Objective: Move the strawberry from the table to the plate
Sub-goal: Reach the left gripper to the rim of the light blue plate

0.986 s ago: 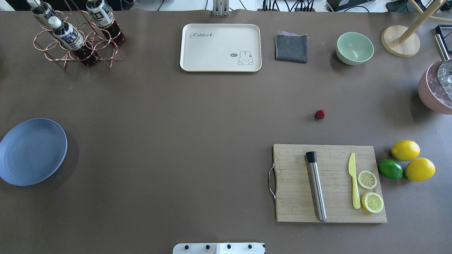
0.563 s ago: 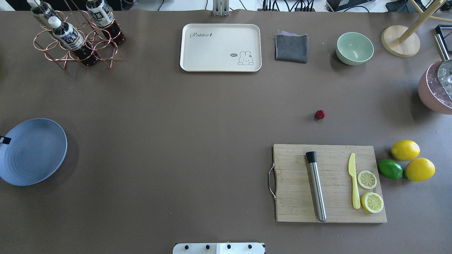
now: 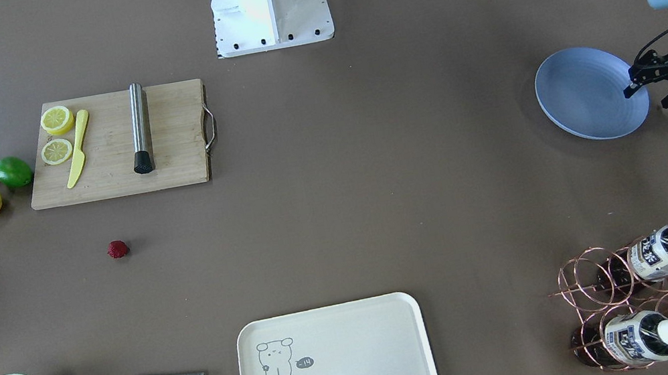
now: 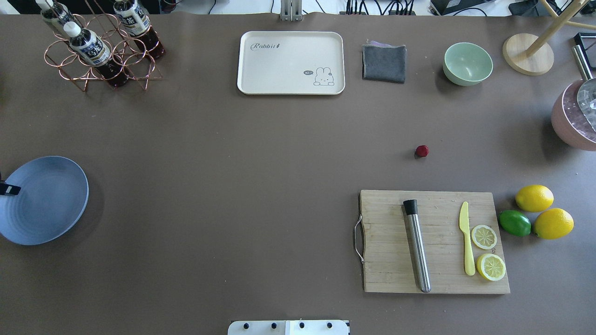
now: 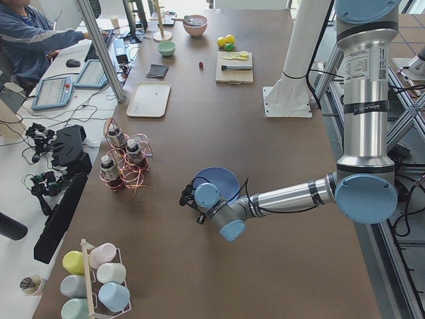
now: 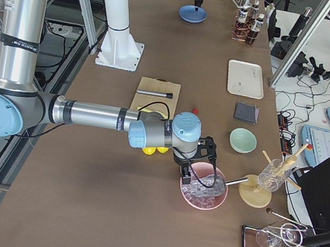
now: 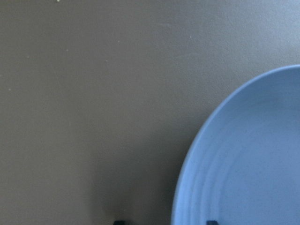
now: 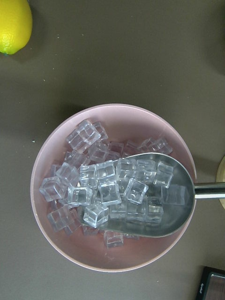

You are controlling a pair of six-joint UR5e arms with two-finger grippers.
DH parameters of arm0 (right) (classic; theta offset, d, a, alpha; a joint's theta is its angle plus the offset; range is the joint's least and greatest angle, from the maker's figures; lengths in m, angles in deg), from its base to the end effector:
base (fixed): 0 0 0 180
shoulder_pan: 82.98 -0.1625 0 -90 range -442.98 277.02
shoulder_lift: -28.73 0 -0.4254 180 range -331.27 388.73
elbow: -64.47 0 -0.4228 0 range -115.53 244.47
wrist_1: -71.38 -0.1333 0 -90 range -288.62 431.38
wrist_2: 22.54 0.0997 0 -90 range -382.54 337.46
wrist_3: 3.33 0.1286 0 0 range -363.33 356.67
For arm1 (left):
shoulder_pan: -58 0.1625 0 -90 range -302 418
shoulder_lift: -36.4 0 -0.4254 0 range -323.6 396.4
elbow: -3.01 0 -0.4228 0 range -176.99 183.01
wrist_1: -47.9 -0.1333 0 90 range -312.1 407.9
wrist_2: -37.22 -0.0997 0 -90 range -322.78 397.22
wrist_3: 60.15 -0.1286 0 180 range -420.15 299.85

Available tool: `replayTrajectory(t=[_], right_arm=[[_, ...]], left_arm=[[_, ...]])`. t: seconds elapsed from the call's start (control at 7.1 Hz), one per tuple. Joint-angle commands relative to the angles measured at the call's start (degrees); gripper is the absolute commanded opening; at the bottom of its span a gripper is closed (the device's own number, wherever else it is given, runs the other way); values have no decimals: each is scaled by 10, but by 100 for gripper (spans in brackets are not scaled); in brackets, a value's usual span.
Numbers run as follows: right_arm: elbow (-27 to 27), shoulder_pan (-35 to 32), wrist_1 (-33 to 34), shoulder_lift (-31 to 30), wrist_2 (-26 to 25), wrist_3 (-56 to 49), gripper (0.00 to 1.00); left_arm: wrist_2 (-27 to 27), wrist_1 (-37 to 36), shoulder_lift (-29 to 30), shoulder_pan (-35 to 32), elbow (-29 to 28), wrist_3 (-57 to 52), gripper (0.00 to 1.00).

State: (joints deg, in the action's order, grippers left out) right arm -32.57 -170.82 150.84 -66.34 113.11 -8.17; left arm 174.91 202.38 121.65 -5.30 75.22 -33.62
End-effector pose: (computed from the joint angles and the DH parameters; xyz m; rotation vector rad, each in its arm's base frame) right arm 0.0224 -0.5030 0.6379 0.2255 -0.7896 -0.2022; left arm 0.1848 -0.4525 0.7463 0.2599 1.0184 0.3070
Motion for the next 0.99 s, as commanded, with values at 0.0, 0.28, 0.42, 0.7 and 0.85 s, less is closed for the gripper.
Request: replayTrajectory(t=[0.0, 0.28, 0.42, 0.7, 0.85], right_arm=[[0, 0, 0, 1, 1, 0, 100], [0, 0, 0, 1, 1, 0, 100], [0, 0, 0, 1, 1, 0, 100], [1, 0, 0, 1, 0, 0, 100], [1, 0, 0, 1, 1, 0, 100]], left_arm=[[56, -1, 5, -5, 4, 2, 0], [139, -7, 34, -46, 5, 45, 0], [156, -8, 55, -57, 20, 106, 0], [157, -5, 127, -53, 42, 241, 0], [154, 0, 164, -48, 44, 304, 0]])
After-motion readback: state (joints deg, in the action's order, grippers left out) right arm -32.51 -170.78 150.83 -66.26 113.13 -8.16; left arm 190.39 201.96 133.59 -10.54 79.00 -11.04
